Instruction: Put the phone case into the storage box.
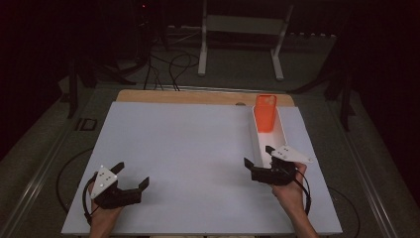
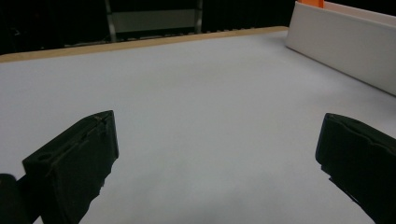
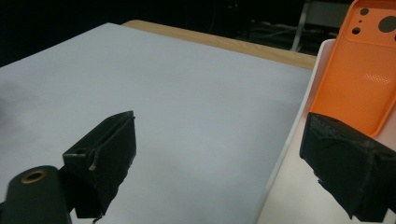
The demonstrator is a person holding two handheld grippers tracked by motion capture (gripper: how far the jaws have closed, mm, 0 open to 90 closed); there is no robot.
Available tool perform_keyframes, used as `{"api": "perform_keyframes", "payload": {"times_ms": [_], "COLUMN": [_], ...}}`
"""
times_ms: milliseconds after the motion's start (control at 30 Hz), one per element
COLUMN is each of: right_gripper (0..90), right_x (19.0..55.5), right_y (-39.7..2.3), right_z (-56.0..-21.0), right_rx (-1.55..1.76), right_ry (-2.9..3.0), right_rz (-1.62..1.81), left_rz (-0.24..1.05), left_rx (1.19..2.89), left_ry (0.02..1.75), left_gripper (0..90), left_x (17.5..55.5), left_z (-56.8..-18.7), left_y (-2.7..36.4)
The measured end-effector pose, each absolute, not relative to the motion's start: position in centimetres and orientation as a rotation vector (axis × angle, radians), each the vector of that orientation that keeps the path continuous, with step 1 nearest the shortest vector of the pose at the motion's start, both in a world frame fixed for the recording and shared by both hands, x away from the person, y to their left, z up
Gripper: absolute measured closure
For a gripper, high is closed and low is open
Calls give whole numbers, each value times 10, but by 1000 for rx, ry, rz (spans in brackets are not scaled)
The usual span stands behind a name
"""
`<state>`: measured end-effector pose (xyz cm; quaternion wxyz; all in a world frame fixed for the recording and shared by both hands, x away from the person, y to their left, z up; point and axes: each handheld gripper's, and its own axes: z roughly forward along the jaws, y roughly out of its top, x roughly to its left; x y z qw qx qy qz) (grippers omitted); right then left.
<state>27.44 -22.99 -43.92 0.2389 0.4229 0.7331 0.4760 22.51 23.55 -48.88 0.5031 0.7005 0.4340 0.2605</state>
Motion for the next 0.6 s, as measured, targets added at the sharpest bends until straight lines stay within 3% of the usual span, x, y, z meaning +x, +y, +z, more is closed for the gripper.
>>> {"api": "perform_keyframes", "payload": {"times_ms": [600], "right_gripper": [107], "right_x": [244], "right_y": [-247], "right_z": [-468], "right_rx": [1042], "right_ry": [1900], "right_rz": [1415], "left_rz": [623], "left_rx": [1706], "left_ry": [998], "left_gripper": [2], "left_x": [222], "left_z": [-480], "left_y": [239]}}
